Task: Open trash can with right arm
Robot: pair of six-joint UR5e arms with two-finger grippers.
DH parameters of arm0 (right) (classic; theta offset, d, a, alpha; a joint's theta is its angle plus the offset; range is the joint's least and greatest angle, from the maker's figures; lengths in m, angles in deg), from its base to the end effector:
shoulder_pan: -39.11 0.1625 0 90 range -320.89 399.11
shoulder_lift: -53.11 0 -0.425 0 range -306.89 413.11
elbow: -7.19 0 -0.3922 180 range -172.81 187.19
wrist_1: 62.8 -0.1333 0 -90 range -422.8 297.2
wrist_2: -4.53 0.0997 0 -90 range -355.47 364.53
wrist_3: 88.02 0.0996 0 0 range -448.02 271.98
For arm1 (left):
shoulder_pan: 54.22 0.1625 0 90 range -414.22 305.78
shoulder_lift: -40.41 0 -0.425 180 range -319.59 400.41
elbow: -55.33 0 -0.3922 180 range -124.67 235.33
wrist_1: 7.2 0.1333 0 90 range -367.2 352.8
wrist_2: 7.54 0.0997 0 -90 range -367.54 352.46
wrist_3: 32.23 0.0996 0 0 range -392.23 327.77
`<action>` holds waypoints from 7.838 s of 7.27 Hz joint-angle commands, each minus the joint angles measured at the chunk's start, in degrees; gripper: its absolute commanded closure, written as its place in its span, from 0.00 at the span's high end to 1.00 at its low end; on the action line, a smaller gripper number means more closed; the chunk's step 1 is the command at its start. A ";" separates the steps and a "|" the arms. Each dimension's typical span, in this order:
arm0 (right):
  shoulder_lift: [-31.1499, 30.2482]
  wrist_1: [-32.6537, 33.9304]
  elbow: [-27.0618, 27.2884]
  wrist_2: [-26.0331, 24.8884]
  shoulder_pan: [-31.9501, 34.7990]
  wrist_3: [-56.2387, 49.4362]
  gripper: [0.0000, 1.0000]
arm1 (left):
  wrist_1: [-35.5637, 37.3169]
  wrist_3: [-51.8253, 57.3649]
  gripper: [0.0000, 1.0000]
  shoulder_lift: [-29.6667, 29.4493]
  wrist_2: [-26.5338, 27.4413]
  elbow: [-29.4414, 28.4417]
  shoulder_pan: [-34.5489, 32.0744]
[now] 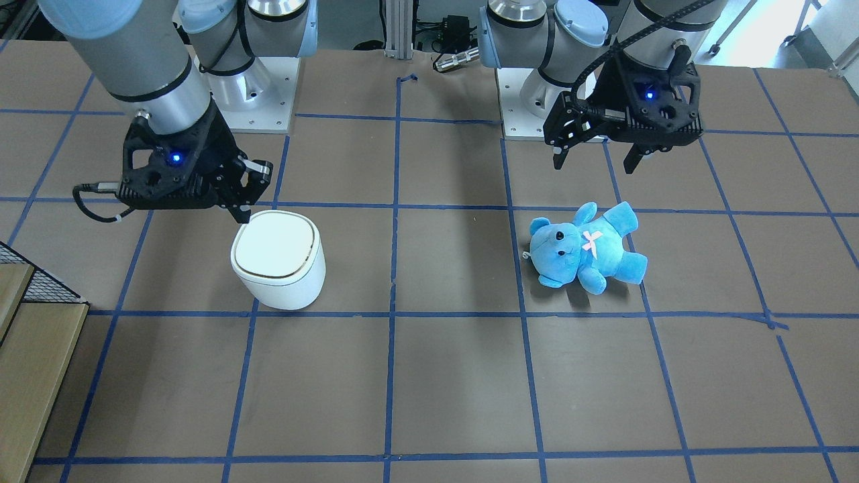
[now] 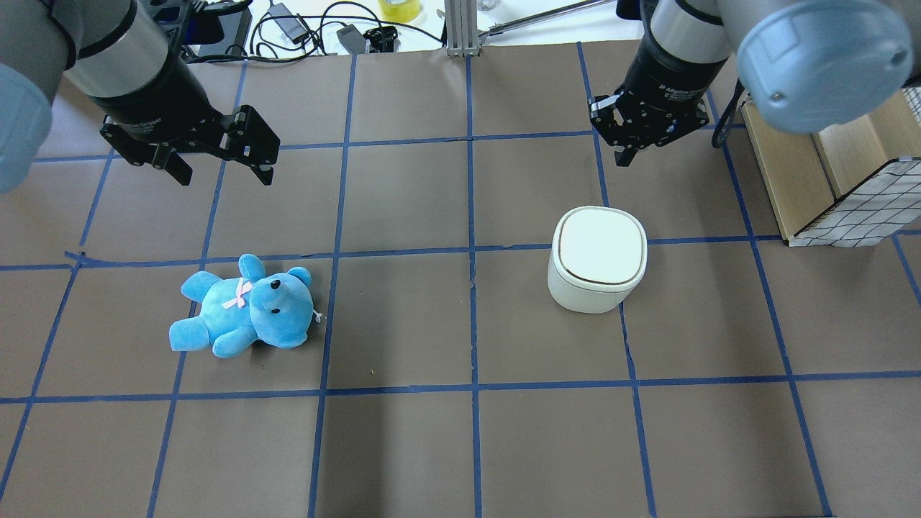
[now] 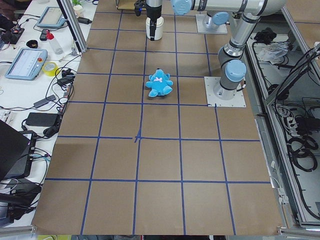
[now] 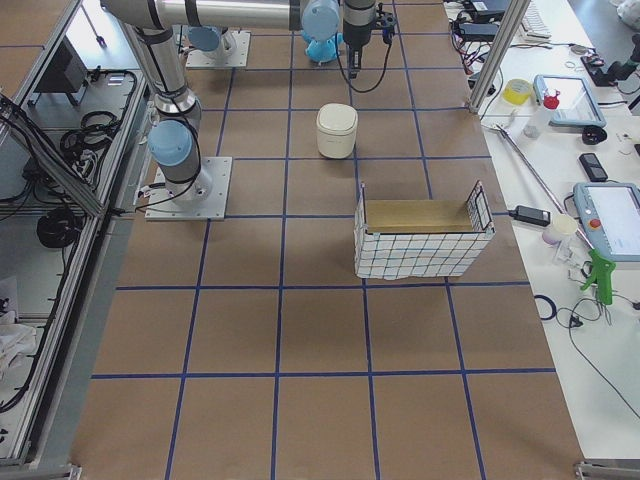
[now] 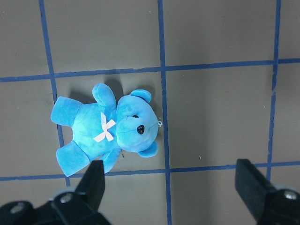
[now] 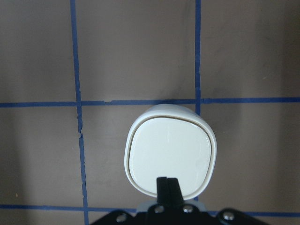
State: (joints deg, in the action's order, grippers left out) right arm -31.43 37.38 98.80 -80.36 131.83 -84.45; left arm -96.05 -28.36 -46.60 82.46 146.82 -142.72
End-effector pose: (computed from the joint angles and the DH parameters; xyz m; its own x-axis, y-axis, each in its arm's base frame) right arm 0.1674 -0.5272 0.4437 -0.9957 0.0101 -0.0921 0.0146 0.9987 -0.0486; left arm -0.1208 -0.4774 0.5023 -0.9991 0.0413 -0.0031 0.0414 0.9981 -0.0461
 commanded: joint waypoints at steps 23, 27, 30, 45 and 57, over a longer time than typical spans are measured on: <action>-0.19 -12.93 0.98 -3.09 -0.43 2.84 0.00 | 0.00 0.00 1.00 0.00 0.00 0.00 0.00; -1.24 -18.50 -2.99 -3.45 -0.52 2.84 0.00 | 0.00 0.00 1.00 0.00 0.00 0.00 0.00; -1.33 -20.91 -6.00 -3.89 -0.70 2.32 0.59 | 0.00 0.00 1.00 0.00 0.00 0.00 0.00; -2.56 -19.06 -7.67 -3.71 -4.83 -1.21 1.00 | 0.00 0.00 1.00 0.00 0.00 0.00 0.00; -2.30 -18.97 -7.32 -4.06 -3.25 -4.10 1.00 | 0.00 0.00 1.00 0.00 0.00 0.00 0.00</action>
State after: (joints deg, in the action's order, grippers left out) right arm -33.72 18.41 91.48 -84.45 128.59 -88.55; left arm -96.05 -28.36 -46.60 82.46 146.82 -142.72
